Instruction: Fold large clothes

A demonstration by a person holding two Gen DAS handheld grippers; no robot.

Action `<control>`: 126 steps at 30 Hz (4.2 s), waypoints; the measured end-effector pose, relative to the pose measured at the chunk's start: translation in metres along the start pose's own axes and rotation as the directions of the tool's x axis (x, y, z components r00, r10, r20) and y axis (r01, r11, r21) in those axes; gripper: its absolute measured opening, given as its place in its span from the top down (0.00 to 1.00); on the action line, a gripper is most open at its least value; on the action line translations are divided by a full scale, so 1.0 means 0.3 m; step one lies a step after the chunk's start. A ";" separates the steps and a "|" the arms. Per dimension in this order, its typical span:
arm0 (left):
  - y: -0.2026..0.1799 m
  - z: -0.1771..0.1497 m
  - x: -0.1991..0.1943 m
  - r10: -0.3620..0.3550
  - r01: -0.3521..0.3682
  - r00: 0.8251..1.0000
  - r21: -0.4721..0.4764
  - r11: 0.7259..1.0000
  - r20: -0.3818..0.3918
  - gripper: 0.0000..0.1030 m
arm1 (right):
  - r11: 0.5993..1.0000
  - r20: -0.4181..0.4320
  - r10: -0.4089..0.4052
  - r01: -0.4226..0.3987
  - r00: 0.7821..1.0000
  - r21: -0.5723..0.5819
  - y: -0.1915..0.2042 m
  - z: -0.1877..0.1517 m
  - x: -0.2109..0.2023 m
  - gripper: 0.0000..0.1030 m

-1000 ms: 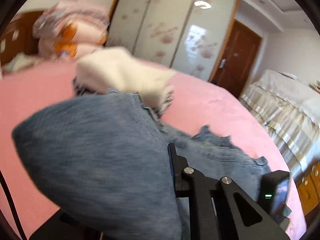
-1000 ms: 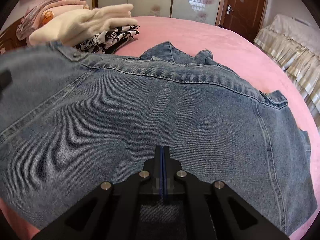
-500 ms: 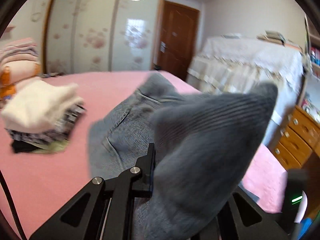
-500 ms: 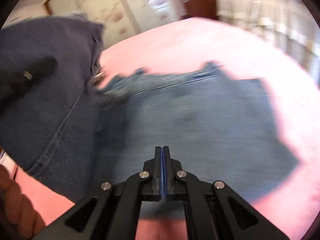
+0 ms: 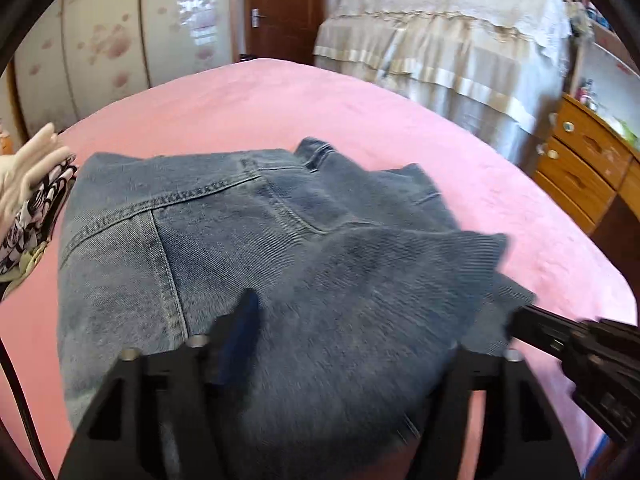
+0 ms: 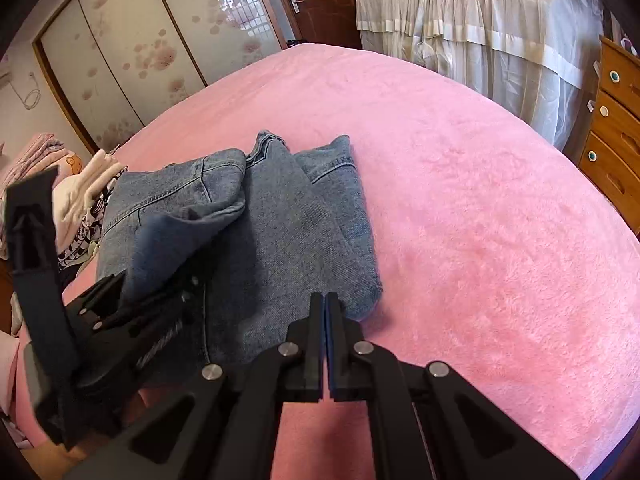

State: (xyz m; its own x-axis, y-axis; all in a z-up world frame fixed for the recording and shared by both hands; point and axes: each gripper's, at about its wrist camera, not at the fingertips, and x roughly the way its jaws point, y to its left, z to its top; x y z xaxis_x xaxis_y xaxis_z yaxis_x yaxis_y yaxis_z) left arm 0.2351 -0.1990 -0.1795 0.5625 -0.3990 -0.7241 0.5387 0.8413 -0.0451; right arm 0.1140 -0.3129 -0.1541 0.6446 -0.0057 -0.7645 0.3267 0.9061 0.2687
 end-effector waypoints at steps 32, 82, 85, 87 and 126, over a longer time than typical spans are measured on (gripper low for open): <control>0.538 -0.217 -0.200 0.130 -0.167 0.984 -0.389 0.906 -0.120 0.18 | 0.967 -0.280 0.195 -0.233 0.940 -0.108 0.159 0.190 0.217 0.89; 0.511 0.165 0.099 -0.041 0.012 0.994 -0.284 0.959 -0.098 0.53 | 0.983 -0.017 -0.003 0.000 1.000 -0.181 0.010 0.482 0.321 0.92; 0.483 0.165 0.133 0.002 -0.027 0.995 -0.262 0.965 -0.097 0.53 | 0.982 -0.099 -0.048 0.029 0.994 -0.185 -0.012 0.455 0.434 0.92; 0.449 0.164 0.153 0.059 -0.078 0.993 -0.189 0.979 -0.102 0.53 | 0.982 -0.112 -0.062 0.041 0.992 -0.182 -0.030 0.440 0.475 0.91; 0.319 -0.154 -0.177 0.050 -0.056 0.998 -0.215 0.975 -0.033 0.64 | 0.965 -0.030 -0.069 0.059 0.997 -0.257 0.037 0.043 0.114 1.00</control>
State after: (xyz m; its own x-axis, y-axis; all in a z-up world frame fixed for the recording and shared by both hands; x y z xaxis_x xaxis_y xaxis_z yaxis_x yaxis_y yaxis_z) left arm 0.2277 -0.0804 -0.1771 0.5678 -0.3436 -0.7480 0.3582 0.9213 -0.1513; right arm 0.1485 -0.3084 -0.1698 0.5998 -0.0557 -0.7982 0.1757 0.9824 0.0635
